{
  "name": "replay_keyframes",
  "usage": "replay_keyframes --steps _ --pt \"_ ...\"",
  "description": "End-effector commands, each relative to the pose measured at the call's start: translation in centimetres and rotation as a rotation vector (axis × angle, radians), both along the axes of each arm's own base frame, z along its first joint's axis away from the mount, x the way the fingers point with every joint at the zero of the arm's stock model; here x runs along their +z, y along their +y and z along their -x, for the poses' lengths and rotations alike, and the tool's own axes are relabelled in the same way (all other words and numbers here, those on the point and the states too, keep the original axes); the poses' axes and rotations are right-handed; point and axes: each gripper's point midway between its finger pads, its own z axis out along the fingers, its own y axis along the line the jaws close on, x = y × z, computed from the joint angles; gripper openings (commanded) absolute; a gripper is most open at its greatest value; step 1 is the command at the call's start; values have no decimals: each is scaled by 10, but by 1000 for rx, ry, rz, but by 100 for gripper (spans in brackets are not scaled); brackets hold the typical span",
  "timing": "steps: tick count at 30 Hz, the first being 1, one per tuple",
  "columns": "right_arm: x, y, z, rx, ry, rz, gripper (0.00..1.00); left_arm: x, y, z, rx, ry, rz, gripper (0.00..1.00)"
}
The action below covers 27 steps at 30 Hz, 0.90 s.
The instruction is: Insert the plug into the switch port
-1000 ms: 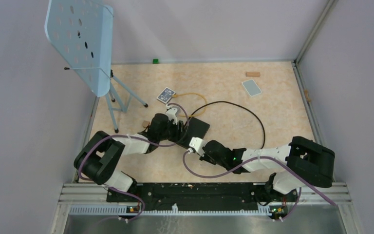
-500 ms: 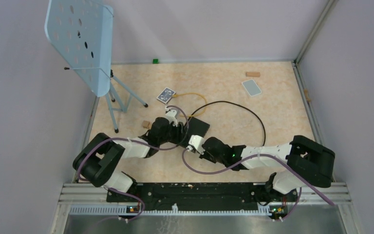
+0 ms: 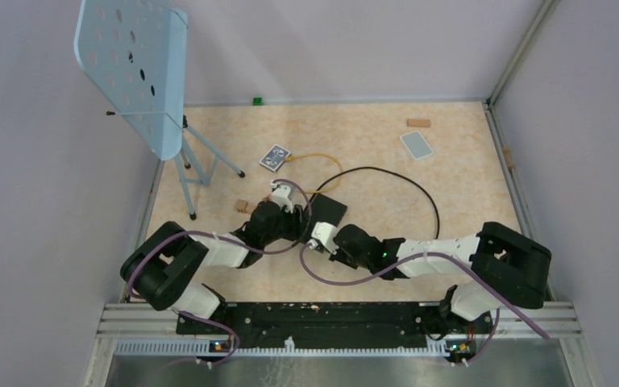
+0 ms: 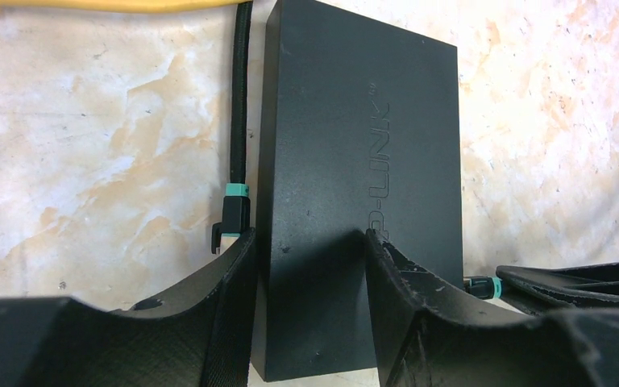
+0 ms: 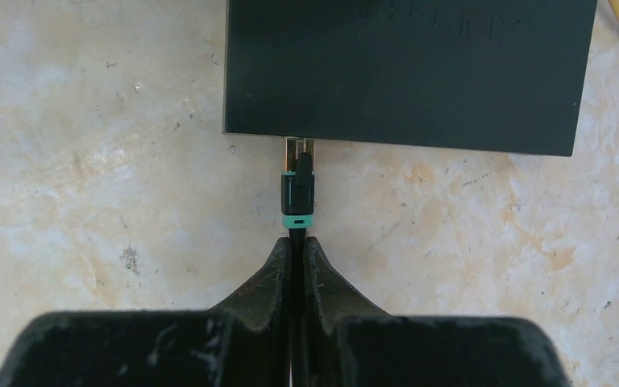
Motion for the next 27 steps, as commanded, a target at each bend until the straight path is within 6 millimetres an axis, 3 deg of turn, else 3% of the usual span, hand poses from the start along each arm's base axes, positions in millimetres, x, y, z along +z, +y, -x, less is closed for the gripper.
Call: replay_keyframes --steps 1,8,17,21,27 --pt "94 76 -39 2 -158 -359 0 -61 -10 118 -284 403 -54 47" --pt "92 82 -39 -12 -139 -399 0 -60 -17 121 -302 405 -48 46" --pt "107 88 -43 -41 -140 -460 0 -63 -20 125 -302 411 -48 46" --pt "91 76 -33 -38 -109 -442 0 -57 -21 118 -284 385 -52 46" --pt "38 37 0 22 -5 -287 0 -49 -17 96 -241 330 -98 48"
